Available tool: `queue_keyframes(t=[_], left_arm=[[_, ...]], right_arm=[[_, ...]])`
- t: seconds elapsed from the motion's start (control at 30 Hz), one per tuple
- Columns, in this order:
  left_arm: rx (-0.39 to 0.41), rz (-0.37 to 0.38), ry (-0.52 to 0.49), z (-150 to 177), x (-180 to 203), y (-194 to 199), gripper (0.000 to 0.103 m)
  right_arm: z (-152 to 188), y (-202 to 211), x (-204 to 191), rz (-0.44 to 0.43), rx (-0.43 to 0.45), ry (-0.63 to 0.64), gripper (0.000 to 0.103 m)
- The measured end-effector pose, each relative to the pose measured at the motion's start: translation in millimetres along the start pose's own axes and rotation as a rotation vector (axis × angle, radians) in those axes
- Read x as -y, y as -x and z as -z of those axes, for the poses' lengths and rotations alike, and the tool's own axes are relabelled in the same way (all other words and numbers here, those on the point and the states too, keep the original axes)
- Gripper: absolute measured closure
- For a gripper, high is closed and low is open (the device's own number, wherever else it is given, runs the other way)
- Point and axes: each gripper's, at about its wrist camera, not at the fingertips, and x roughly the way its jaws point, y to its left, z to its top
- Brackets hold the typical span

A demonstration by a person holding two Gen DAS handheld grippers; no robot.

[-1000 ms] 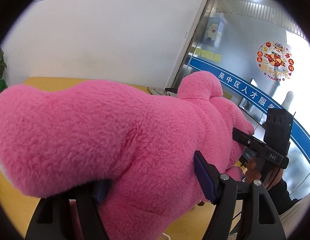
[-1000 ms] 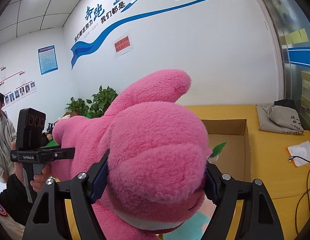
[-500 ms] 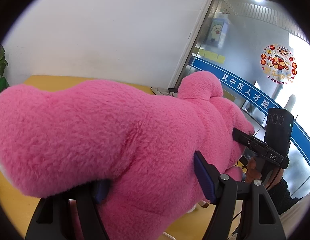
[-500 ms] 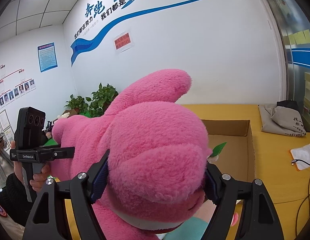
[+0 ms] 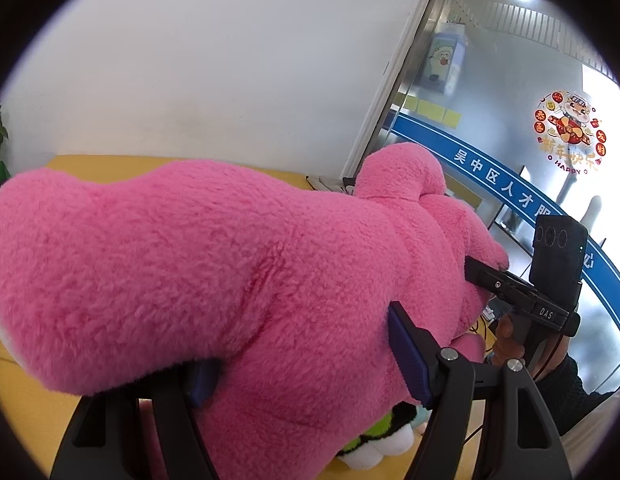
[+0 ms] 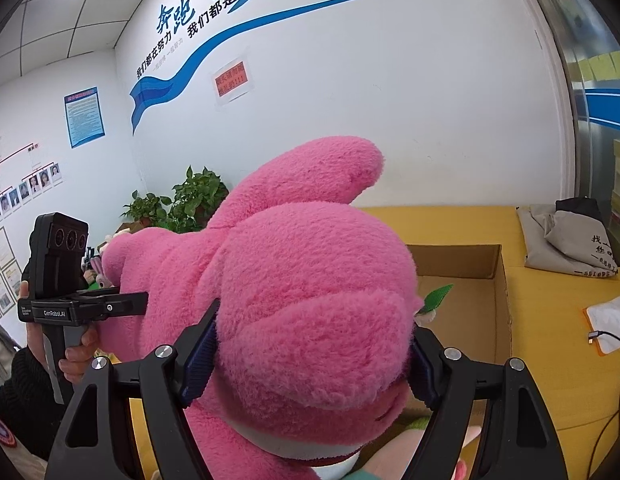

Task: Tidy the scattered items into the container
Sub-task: 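Lift the pink bear with both grippers and carry it toward the cardboard box, then lower the pink bear into the box and open both grippers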

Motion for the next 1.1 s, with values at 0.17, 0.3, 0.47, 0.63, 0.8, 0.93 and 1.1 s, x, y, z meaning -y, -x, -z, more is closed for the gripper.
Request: queue_keyframes(t=[0.17,0.3,0.47,0.63,0.8,0.93,1.1], left_arm=[[-0.002,0.011,-0.038,-37,-8,-23,0.030],[-0.002,0.012,-0.078,-72,-12,-46,0.030],[0.008,0.031,-0.106,-116,-18,-77,0.030],[-0.006,0.055,-0.107,-152,-26,-121,0.030],[-0.078,0.044,-0.053,-153,-44,-186,0.030],[-0.169,0.022,0.019,-132,-68,-241,0.030],[-0.283,-0.015,0.104,-99,-106,-302,0.030]], right_arm=[[-24,-16,19,0.029,0.021,-0.007,0.020],[-51,-31,38,0.065,0.035,-0.021,0.020],[-87,-52,65,0.106,0.056,-0.051,0.020],[-114,-77,102,0.142,0.071,-0.093,0.020],[-107,-122,145,0.185,0.019,-0.169,0.020],[-79,-168,185,0.214,-0.067,-0.258,0.020],[-40,-218,225,0.255,-0.179,-0.353,0.020]])
